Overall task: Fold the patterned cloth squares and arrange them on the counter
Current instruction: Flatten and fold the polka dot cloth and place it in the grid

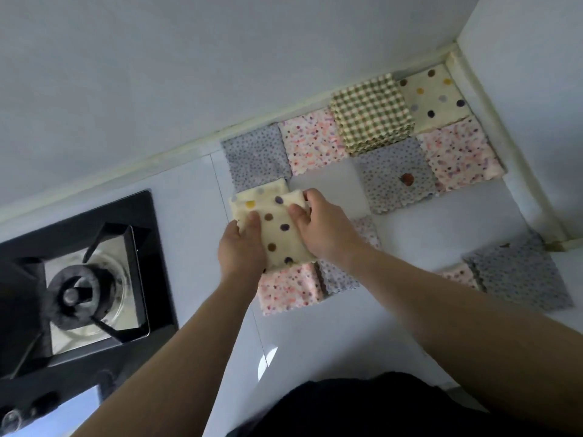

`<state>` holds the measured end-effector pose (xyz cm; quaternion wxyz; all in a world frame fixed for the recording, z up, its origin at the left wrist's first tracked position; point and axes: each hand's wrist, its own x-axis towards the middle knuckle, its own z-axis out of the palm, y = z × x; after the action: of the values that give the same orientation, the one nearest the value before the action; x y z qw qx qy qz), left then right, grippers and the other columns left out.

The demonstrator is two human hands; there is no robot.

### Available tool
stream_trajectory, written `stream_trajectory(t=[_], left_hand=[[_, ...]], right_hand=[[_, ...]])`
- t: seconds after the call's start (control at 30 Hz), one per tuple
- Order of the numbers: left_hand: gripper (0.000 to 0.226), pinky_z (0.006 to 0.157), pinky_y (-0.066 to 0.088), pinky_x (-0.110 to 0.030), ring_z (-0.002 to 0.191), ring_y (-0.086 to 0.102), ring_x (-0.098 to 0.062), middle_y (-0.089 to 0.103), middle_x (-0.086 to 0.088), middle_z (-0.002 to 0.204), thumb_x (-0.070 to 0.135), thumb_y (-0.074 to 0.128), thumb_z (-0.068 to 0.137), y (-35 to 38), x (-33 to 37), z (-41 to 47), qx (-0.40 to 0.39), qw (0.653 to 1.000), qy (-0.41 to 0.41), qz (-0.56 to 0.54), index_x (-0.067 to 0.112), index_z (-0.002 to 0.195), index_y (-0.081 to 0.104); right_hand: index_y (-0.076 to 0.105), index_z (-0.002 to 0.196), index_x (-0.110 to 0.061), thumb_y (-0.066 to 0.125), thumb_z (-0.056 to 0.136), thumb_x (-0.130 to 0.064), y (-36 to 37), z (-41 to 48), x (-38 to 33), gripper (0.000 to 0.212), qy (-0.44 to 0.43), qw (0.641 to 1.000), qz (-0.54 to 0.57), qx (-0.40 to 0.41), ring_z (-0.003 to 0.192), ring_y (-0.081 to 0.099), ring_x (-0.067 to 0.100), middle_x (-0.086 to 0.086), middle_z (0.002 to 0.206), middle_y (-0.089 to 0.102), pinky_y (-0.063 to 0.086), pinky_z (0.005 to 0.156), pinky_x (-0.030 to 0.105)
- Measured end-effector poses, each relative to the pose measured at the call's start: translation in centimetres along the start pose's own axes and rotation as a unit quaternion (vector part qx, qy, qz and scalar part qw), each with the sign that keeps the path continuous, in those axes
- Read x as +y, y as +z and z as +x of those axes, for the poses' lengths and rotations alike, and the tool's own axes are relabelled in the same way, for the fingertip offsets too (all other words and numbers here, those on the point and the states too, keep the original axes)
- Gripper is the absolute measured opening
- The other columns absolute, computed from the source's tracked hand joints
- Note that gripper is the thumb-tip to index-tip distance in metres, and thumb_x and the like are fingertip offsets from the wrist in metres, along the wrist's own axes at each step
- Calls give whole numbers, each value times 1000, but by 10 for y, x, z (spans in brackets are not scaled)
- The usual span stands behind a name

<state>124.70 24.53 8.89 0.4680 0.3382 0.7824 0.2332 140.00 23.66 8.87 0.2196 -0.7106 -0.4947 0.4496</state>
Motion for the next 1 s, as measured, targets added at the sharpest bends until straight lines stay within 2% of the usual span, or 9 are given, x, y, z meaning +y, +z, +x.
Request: stream_trajectory(t=[0.1,0.17,0.27,0.5,0.67,0.77,0.9,1.0], left_hand=[[45,79,59,-47,84,65,-22,66,-1,91,58,44,100,-6,5,23,44,995,58,74,15,99,59],[47,72,56,-41,80,62,-21,63,0,87,56,39,102,-7,7,37,56,989,79,110,13,98,56],[49,63,48,-35,77,60,-20,60,0,84,56,35,104,-4,10,50,57,986,81,137,11,97,53],[52,73,55,-44,79,61,-25,61,-2,84,58,36,102,3,4,62,60,982,71,165,10,96,51],[49,76,56,-49,80,62,-26,61,0,84,60,38,101,4,1,65,79,978,71,177,13,95,50],[47,78,56,-48,85,63,-26,63,0,92,61,39,99,4,1,68,86,975,61,194,16,100,51],[48,89,53,-51,102,61,-29,61,-5,117,57,42,99,4,0,71,99,967,47,228,15,118,51],[46,90,53,-49,105,61,-31,60,-8,120,52,44,100,4,1,73,88,970,23,225,13,124,51]], right_hand=[[47,108,-15,44,106,-41,17,25,-5,26,-11,1000,5,4,73,56,24,-2,77,55,35,60,33],[50,113,-13,44,106,-41,22,40,-8,30,-15,1000,-3,6,73,55,21,-2,80,55,34,56,33],[51,117,-10,45,106,-41,26,57,-10,33,-14,1000,-20,5,79,53,21,2,89,57,35,64,34],[52,114,-10,49,105,-40,28,74,-5,31,-8,999,-38,4,84,58,26,4,92,58,37,66,34],[49,114,-9,51,103,-43,29,73,-5,35,5,999,-53,8,90,61,30,11,103,63,42,68,35],[48,119,-8,49,103,-47,28,71,-7,42,17,997,-79,18,94,63,31,12,109,63,45,69,36],[49,126,-8,40,103,-56,32,66,-12,54,45,985,-166,11,104,62,33,13,119,59,45,75,38],[48,131,-7,40,103,-56,35,63,-18,58,59,986,-156,-16,110,59,35,14,127,51,47,84,41]])
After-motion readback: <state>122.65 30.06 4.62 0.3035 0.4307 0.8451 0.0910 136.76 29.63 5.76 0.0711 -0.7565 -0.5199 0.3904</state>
